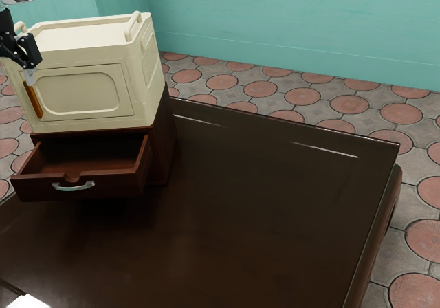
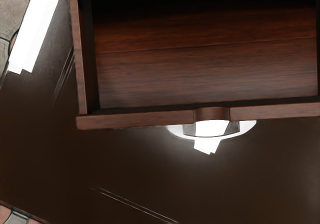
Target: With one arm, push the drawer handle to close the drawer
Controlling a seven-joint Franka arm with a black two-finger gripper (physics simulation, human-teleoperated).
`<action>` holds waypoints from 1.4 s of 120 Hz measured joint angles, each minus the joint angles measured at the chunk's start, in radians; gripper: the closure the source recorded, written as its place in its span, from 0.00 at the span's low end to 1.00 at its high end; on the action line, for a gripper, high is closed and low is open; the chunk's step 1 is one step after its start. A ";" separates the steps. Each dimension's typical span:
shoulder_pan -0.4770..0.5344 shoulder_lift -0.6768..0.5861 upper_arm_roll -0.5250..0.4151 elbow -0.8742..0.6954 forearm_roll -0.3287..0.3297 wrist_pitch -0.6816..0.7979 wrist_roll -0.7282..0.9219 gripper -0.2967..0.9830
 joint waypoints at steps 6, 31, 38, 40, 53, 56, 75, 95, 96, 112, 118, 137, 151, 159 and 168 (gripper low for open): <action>-0.002 0.000 -0.001 0.000 0.002 0.000 -0.001 0.23; -0.016 -0.036 -0.110 0.191 0.047 -0.020 -0.007 0.23; -0.015 -0.030 -0.134 0.196 0.051 -0.024 -0.011 0.23; -0.016 -0.028 -0.139 0.196 0.051 -0.025 -0.014 0.24; -0.046 -0.005 -0.154 0.184 0.053 -0.029 -0.029 0.44; -0.055 -0.001 -0.155 0.182 0.056 -0.030 -0.033 0.50; -0.087 -0.047 -0.159 0.039 0.062 -0.018 -0.055 0.71; -0.050 -0.178 -0.158 -0.318 0.044 0.110 -0.076 0.79; -0.048 -0.181 -0.158 -0.331 0.043 0.119 -0.077 0.80; -0.033 -0.206 -0.152 -0.541 -0.001 0.271 -0.096 0.82; -0.025 -0.219 -0.148 -0.604 -0.014 0.326 -0.105 0.83; -0.012 -0.250 -0.143 -0.745 -0.042 0.440 -0.131 0.84; -0.003 -0.261 -0.140 -0.821 -0.049 0.500 -0.147 0.84; 0.014 -0.254 -0.138 -0.851 -0.051 0.547 -0.154 0.84; 0.037 -0.240 -0.132 -0.875 -0.049 0.616 -0.162 0.84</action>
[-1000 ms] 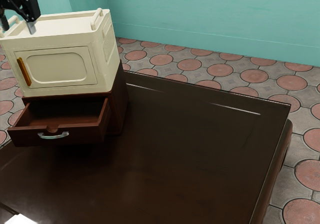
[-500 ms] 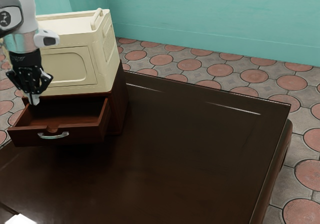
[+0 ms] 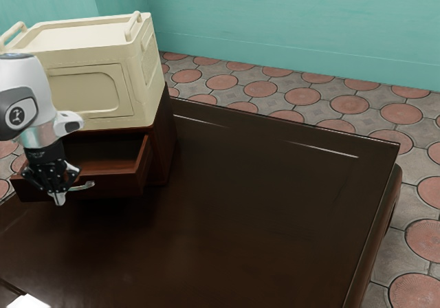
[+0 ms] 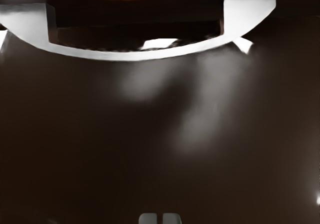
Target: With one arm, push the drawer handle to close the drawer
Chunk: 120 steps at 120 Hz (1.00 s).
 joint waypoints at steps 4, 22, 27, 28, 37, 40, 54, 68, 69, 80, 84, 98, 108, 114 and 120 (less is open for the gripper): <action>0.004 0.009 0.001 -0.006 0.002 0.034 -0.003 0.84; 0.012 0.067 0.003 -0.014 0.012 0.171 -0.015 0.85; 0.020 0.085 0.003 -0.015 0.017 0.204 -0.018 0.85; 0.021 0.089 0.003 -0.015 0.017 0.211 -0.018 0.85; 0.028 0.112 0.003 -0.015 0.022 0.267 -0.023 0.85; 0.029 0.117 0.004 -0.015 0.023 0.285 -0.024 0.85; 0.030 0.136 0.004 -0.016 0.027 0.359 -0.031 0.85; 0.048 0.148 0.004 -0.014 0.047 0.417 -0.041 0.85; 0.049 0.149 0.004 -0.014 0.048 0.420 -0.042 0.85; 0.060 0.165 0.004 -0.010 0.059 0.463 -0.050 0.85; 0.061 0.173 0.004 -0.008 0.061 0.479 -0.052 0.85; 0.065 0.191 0.004 -0.001 0.067 0.529 -0.059 0.85; 0.075 0.213 0.005 0.011 0.070 0.563 -0.063 0.85; 0.077 0.230 0.005 0.025 0.072 0.577 -0.065 0.85; 0.078 0.246 0.004 0.039 0.072 0.591 -0.067 0.85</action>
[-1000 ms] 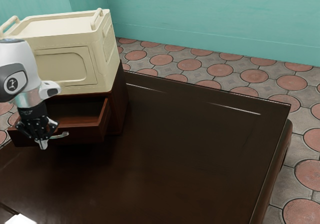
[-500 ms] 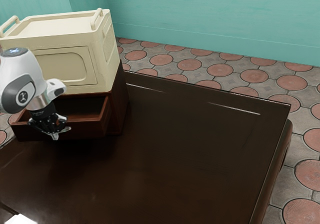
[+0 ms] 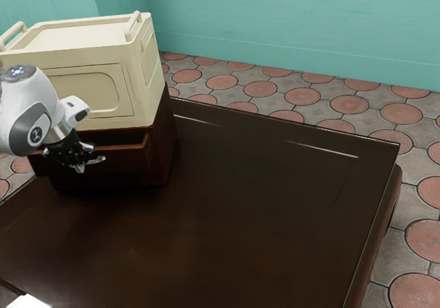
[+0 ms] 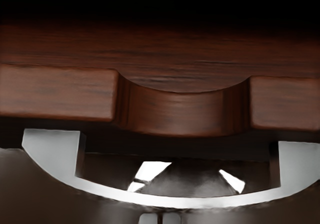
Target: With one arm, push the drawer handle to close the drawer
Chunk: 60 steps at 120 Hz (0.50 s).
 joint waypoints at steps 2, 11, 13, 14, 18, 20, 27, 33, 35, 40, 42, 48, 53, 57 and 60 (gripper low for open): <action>0.000 0.005 0.000 0.004 0.000 0.004 -0.001 0.85; 0.000 0.024 0.000 0.023 0.001 0.022 -0.003 0.85; 0.001 0.028 0.000 0.028 0.001 0.025 -0.004 0.85; 0.001 0.030 0.000 0.031 0.001 0.026 -0.004 0.85; 0.001 0.037 0.001 0.039 0.001 0.032 -0.005 0.85; 0.002 0.042 0.001 0.043 0.002 0.034 -0.005 0.85; 0.007 0.058 0.001 0.058 0.004 0.044 -0.007 0.85; 0.011 0.070 0.001 0.069 0.006 0.053 -0.008 0.85; 0.011 0.076 0.001 0.075 0.007 0.056 -0.009 0.85; 0.012 0.095 0.000 0.092 0.008 0.062 -0.010 0.85; 0.011 0.101 0.000 0.099 0.009 0.064 -0.010 0.85; 0.010 0.118 0.000 0.114 0.010 0.071 -0.011 0.85; 0.009 0.130 -0.001 0.125 0.010 0.076 -0.012 0.85; 0.008 0.140 0.000 0.134 0.011 0.080 -0.012 0.85; 0.008 0.147 0.000 0.141 0.011 0.083 -0.013 0.85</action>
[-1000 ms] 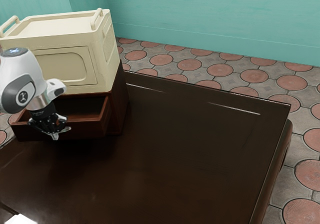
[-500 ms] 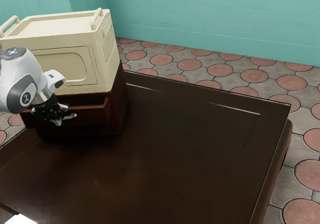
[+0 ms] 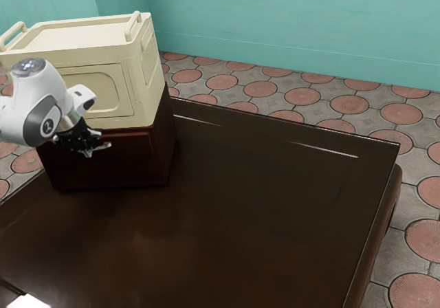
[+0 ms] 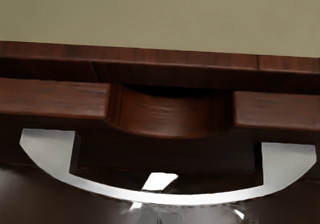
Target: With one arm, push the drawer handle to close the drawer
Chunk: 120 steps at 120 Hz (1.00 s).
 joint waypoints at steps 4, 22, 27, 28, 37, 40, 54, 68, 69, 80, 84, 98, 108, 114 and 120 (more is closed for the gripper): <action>-0.001 0.010 0.000 0.011 0.000 0.003 0.000 0.85; -0.062 0.023 0.002 -0.002 -0.001 0.003 -0.005 0.85; -0.079 0.003 0.001 -0.028 -0.001 -0.015 -0.007 0.85; -0.082 -0.001 0.001 -0.033 -0.001 -0.019 -0.007 0.85; -0.103 -0.065 0.000 -0.097 -0.001 -0.068 -0.011 0.85; -0.100 -0.099 0.001 -0.126 -0.001 -0.087 -0.012 0.85; -0.134 -0.229 0.003 -0.202 -0.001 -0.181 -0.024 0.85; -0.195 -0.329 -0.002 -0.218 0.000 -0.284 -0.036 0.76; -0.197 -0.334 -0.002 -0.218 0.000 -0.292 -0.037 0.74; -0.218 -0.397 -0.008 -0.206 -0.004 -0.385 -0.045 0.58; -0.243 -0.416 -0.005 -0.189 -0.006 -0.421 -0.048 0.53; -0.322 -0.444 -0.011 -0.131 -0.010 -0.518 -0.055 0.40; -0.351 -0.454 -0.042 -0.056 -0.011 -0.600 -0.059 0.35; -0.357 -0.453 -0.068 0.021 -0.011 -0.665 -0.061 0.32; -0.358 -0.451 -0.079 0.072 -0.008 -0.720 -0.053 0.30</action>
